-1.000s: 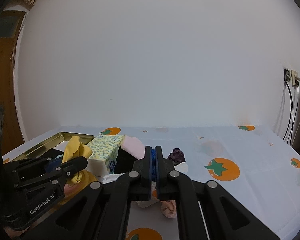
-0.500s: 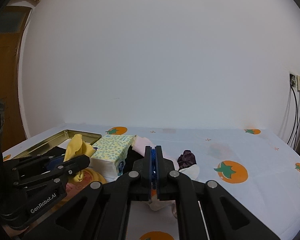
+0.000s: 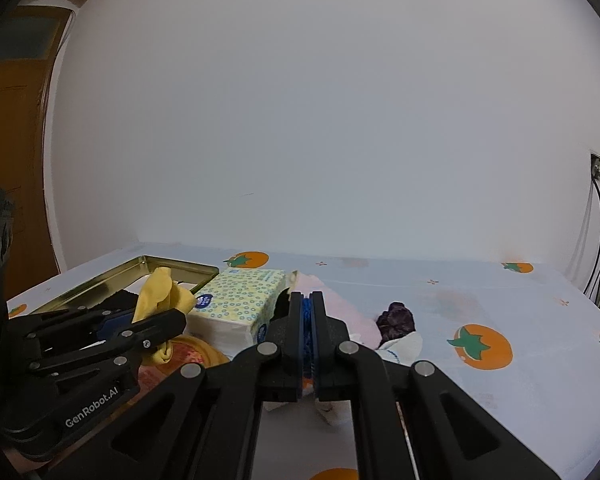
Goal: Organize soft objects
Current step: 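Lift the yellow cloth with left tool while right lifts blue cord charm, then lower the yellow cloth into the gold tray while right releases blue charm there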
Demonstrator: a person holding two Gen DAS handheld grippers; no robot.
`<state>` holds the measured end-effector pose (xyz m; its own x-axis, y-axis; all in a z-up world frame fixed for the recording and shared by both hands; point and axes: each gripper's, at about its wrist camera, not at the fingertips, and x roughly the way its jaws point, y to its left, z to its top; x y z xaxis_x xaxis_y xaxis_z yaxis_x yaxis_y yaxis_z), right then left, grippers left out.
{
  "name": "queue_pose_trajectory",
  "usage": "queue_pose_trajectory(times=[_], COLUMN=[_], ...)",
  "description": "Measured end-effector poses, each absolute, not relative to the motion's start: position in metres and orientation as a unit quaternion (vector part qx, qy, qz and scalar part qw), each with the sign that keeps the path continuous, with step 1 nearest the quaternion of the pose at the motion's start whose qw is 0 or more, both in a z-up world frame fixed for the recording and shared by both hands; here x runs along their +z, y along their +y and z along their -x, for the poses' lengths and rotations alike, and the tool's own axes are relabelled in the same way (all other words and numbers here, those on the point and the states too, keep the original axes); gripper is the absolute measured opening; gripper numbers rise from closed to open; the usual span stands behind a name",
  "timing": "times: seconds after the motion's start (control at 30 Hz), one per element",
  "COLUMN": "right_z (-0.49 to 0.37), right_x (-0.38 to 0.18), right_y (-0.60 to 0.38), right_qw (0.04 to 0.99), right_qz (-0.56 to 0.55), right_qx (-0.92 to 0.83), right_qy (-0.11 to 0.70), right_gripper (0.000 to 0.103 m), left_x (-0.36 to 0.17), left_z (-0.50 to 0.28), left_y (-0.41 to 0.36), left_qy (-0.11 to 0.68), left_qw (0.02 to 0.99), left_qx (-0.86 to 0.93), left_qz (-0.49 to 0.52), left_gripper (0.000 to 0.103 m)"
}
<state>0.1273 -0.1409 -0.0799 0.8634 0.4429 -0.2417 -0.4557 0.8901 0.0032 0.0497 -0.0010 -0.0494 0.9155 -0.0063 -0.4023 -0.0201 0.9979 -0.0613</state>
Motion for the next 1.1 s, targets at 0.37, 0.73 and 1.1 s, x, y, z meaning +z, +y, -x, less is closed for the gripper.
queue_pose_trajectory(times=[0.37,0.73,1.1], right_z=[-0.129,-0.131,-0.127], right_x=[-0.081,-0.081,-0.063], right_y=[-0.124,-0.110,-0.090], right_qw=[0.963,0.961,0.956], right_qz=[0.036,0.046,0.051], right_qx=[0.238,0.244,0.265], right_qy=[0.122,0.122,0.110], right_gripper=[0.003,0.004,0.004], left_x=[-0.050,-0.051,-0.045], left_z=[-0.046,-0.042,-0.034], left_y=[0.018,0.035,0.050], left_qy=[0.205,0.200,0.193], left_qw=[0.978,0.978,0.978], left_qx=[0.001,-0.002,0.002], left_qz=[0.049,0.063,0.075], left_gripper=[0.011,0.011,0.011])
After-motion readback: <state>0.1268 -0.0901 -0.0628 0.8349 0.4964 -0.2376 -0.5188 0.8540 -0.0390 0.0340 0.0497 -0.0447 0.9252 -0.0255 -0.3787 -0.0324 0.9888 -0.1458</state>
